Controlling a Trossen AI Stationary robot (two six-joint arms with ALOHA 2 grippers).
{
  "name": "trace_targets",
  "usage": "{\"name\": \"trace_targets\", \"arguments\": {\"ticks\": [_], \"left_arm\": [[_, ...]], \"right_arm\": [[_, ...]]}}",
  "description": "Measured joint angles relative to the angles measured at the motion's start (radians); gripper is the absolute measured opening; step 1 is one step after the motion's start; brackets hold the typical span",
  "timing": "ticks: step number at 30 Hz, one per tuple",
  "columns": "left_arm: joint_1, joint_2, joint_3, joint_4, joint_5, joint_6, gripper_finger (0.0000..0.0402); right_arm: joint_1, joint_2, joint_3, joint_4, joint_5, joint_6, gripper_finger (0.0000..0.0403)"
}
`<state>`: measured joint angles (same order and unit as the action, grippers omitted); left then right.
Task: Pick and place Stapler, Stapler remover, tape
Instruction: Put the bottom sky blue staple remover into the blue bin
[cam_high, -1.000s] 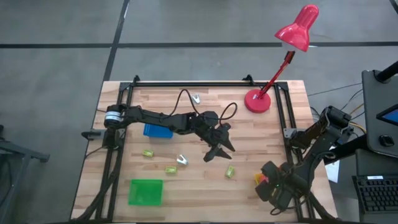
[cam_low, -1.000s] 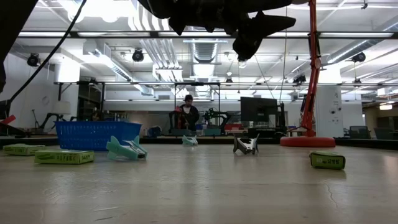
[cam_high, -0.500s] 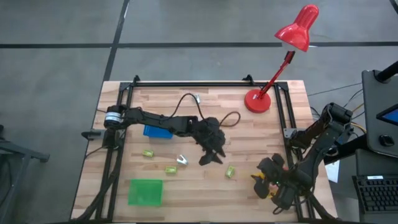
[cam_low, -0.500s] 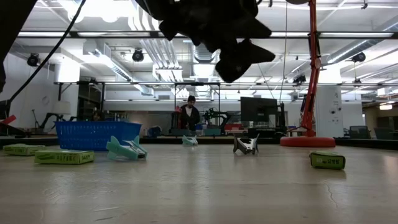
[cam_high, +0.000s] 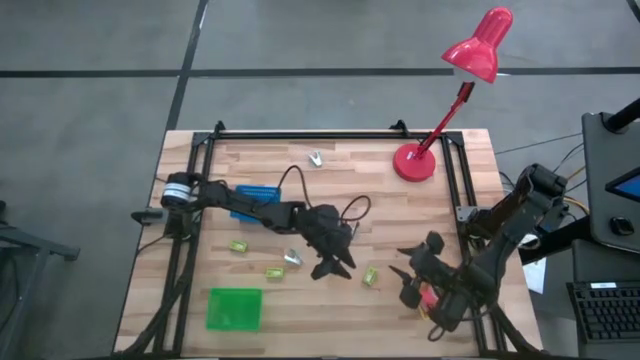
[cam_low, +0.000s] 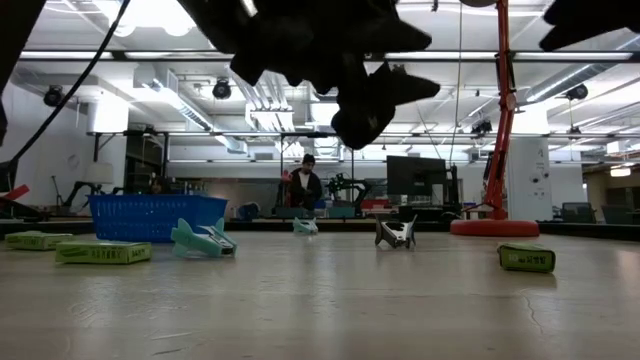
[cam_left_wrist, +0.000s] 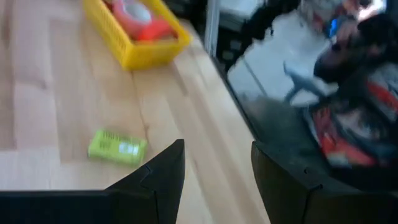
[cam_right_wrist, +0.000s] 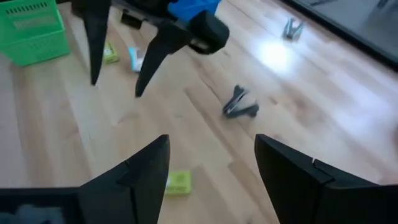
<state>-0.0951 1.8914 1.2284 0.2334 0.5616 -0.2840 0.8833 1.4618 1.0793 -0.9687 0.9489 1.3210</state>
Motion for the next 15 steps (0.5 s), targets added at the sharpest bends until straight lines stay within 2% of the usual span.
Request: {"name": "trace_targets", "arguments": {"ticks": [4,8,15], "left_arm": [[-0.029,-0.024,-0.055,0.106,-0.048,-0.015,0.0186],[-0.041,-0.061,-0.096,0.127,-0.101,-0.03,0.0186],[-0.077,-0.145,-0.184,0.161,-0.193,-0.023,0.0186]], "right_arm": [[-0.037,-0.023,-0.001,0.051,0.0,-0.129,0.0224],[-0.073,-0.034,-0.004,0.135,-0.006,-0.262,0.0224],[-0.117,-0.035,-0.069,0.28,-0.044,-0.369,0.0224]]}}
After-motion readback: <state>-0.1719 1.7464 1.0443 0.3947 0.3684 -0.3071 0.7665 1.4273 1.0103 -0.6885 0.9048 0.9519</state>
